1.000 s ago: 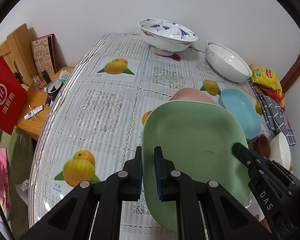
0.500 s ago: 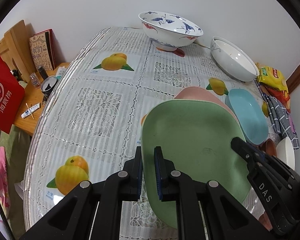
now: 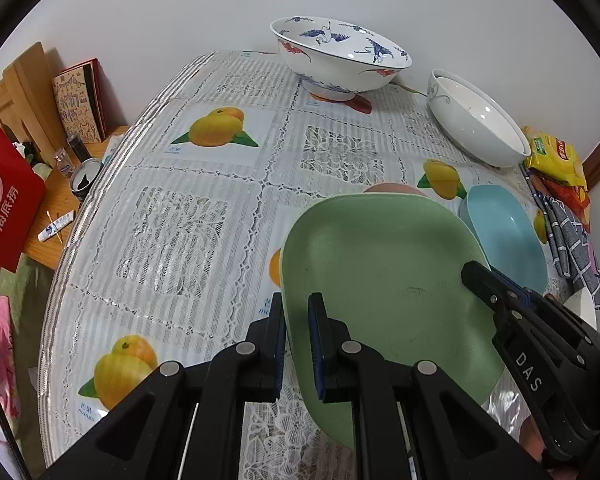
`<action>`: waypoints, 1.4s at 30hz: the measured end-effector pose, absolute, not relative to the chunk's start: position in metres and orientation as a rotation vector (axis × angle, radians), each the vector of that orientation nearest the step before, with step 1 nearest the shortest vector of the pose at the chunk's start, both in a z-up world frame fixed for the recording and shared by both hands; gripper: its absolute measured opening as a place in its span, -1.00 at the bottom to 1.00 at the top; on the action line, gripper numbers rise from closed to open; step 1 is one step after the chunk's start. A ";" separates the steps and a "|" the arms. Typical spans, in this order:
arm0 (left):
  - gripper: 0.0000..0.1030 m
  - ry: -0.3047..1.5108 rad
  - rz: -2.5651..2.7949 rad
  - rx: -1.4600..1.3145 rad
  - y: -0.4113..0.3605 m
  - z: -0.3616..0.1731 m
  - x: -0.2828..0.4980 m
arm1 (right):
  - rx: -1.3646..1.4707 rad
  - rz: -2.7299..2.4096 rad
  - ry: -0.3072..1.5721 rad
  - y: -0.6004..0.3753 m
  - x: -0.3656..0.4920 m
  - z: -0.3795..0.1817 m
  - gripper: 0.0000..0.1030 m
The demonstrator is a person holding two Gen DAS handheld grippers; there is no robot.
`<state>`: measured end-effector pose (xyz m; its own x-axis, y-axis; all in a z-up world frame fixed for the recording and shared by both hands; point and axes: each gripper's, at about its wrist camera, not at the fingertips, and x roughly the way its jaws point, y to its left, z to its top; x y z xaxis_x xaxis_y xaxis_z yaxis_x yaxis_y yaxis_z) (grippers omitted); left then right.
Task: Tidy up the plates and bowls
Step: 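Carry the green plate over the pink plate with both grippers, then lower the green plate onto the pink plate and open both grippers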
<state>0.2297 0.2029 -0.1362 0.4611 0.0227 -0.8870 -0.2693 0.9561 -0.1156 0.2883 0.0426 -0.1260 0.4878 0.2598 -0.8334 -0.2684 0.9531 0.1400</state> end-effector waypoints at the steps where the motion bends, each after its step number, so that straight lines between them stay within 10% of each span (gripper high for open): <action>1: -0.79 1.079 0.182 -0.254 0.202 -0.137 0.231 | -0.018 0.322 1.009 0.043 0.291 -0.127 -0.86; 18: -0.74 1.090 0.163 -0.229 0.189 -0.138 0.237 | -0.084 0.352 1.007 0.044 0.319 -0.139 -0.67; 25: -0.51 1.100 0.140 -0.223 0.183 -0.136 0.230 | -0.063 0.362 0.938 0.038 0.307 -0.121 -0.18; 36: -0.47 1.084 0.114 -0.224 0.173 -0.132 0.218 | 0.018 0.320 1.001 0.004 0.269 -0.117 -0.19; 42: -0.47 1.083 0.083 -0.216 0.169 -0.135 0.220 | 0.007 0.338 1.047 0.013 0.272 -0.134 -0.67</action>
<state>0.2201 0.1692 -0.1349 0.4680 -0.0385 -0.8829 -0.1730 0.9757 -0.1342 0.2721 0.0132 -0.1340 0.4534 0.2771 -0.8472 -0.2708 0.9483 0.1653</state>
